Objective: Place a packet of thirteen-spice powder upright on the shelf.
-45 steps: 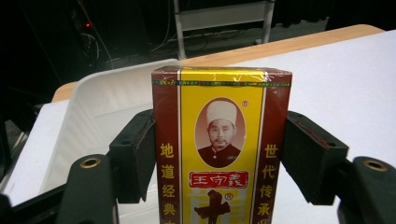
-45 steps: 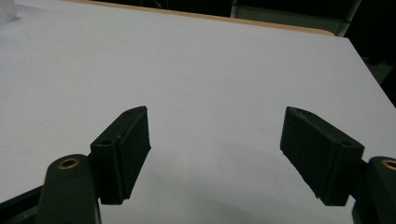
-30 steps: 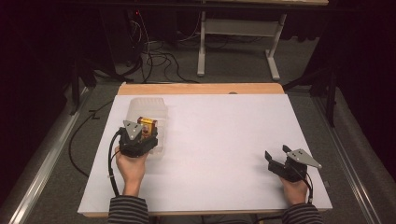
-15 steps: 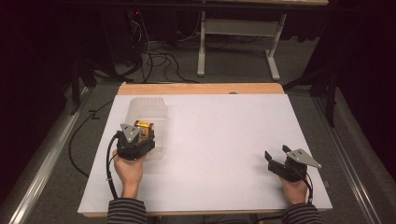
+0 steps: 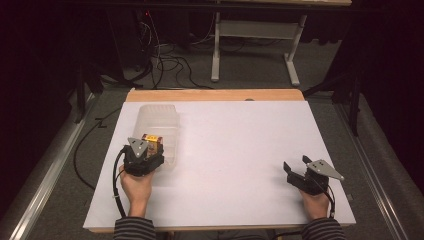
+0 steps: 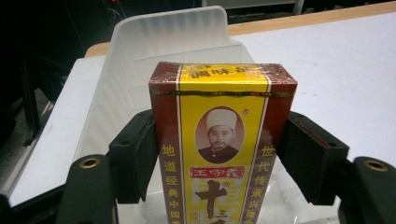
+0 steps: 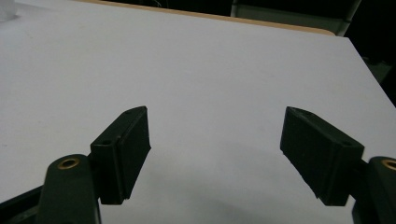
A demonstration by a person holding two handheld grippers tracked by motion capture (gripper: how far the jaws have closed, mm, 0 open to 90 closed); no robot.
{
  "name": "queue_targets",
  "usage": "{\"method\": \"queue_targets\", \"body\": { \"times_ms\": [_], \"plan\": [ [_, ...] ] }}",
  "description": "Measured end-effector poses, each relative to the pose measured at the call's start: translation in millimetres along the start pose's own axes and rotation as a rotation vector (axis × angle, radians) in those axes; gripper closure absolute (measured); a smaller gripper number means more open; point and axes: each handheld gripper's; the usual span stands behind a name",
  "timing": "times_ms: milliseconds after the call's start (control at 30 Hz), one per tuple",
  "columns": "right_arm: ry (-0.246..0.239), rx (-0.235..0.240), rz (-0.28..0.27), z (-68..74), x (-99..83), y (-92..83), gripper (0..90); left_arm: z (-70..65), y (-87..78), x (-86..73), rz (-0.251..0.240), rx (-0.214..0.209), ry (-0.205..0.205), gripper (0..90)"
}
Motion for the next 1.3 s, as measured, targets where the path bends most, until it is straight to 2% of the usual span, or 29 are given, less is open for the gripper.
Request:
{"method": "queue_targets", "body": {
  "times_ms": [133,333,567,767,933,1300],
  "plan": [
    [-0.002,0.0,0.0,0.0,0.0,0.1,24.4,1.0,-1.2,-1.3,0.002,-0.002,-0.004,32.3],
    [0.001,0.0,-0.001,0.0,0.0,-0.1,24.4,-0.7,-4.2,-2.9,0.0,0.001,0.013,32.2],
    [0.0,0.0,-0.002,0.0,-0.1,-0.1,24.4,4.0,-9.8,-7.5,-0.003,-0.008,-0.011,32.0],
    [0.0,0.0,-0.002,0.0,-0.1,-0.1,24.3,5.9,-12.1,-9.3,0.004,-0.008,-0.013,31.5],
    [-0.001,0.0,-0.002,0.1,-0.1,-0.1,24.4,8.1,-14.4,-9.6,0.008,-0.019,-0.024,27.9],
    [-0.002,-0.001,-0.001,0.0,0.0,0.0,24.4,7.5,-19.9,-3.5,-0.003,-0.025,-0.017,21.8]
  ]
}}
Point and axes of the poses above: each handheld gripper's, and its own axes: y roughly forward along the jaws, x roughly out of its top, z roughly to its left, and after that the axes turned 7 degrees about -y, right-handed
